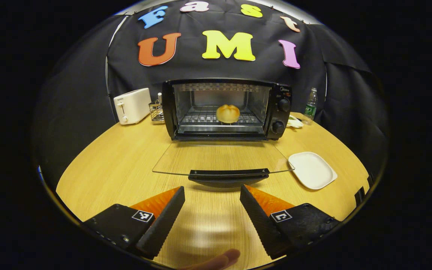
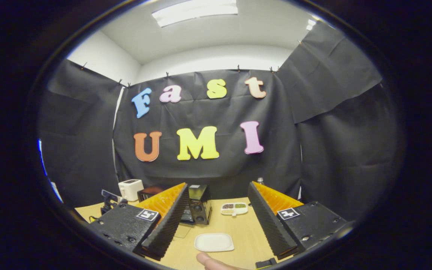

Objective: Open the electric oven with the left hand, put the food in, and close the electric oven.

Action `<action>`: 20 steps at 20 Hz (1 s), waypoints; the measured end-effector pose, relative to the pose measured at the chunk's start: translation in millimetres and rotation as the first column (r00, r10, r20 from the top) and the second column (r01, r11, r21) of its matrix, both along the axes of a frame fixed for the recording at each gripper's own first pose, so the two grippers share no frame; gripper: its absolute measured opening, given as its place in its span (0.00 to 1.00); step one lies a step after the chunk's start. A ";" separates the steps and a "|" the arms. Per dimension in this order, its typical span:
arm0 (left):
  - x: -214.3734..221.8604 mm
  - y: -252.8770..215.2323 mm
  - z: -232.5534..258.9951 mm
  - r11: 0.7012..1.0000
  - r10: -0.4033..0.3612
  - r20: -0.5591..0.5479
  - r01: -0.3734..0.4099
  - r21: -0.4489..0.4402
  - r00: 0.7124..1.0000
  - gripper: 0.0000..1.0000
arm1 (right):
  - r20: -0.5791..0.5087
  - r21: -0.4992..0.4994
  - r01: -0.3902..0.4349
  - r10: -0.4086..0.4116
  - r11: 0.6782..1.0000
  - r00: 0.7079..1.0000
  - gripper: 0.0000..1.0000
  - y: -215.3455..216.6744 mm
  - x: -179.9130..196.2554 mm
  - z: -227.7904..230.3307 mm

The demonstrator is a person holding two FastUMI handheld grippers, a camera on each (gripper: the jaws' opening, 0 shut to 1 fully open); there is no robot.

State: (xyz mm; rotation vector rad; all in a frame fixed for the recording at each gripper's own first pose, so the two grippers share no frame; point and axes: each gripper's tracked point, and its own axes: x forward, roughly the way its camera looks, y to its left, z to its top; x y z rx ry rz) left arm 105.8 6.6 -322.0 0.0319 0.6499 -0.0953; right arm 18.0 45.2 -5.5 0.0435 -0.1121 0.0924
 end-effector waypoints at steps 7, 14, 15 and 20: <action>17.1 -22.5 -31.7 0.999 -0.036 -0.067 0.036 -0.007 0.997 0.96 | 0.001 0.014 -0.011 0.011 1.000 1.000 0.96 -15.9 -8.3 -12.4; 22.0 -26.0 -42.8 0.999 -0.032 -0.115 0.035 0.025 0.993 0.98 | -0.003 0.023 -0.013 0.013 1.000 1.000 0.96 -22.4 -3.5 -18.5; 22.5 -26.8 -41.1 0.999 -0.033 -0.113 0.036 0.026 0.993 0.98 | -0.009 0.026 -0.012 0.013 1.000 1.000 0.96 -23.4 -2.7 -20.1; 24.8 -27.5 -21.4 0.999 -0.043 -0.077 0.045 0.020 0.996 0.98 | -0.011 0.031 -0.006 0.006 0.999 1.000 0.96 -26.0 1.0 -21.6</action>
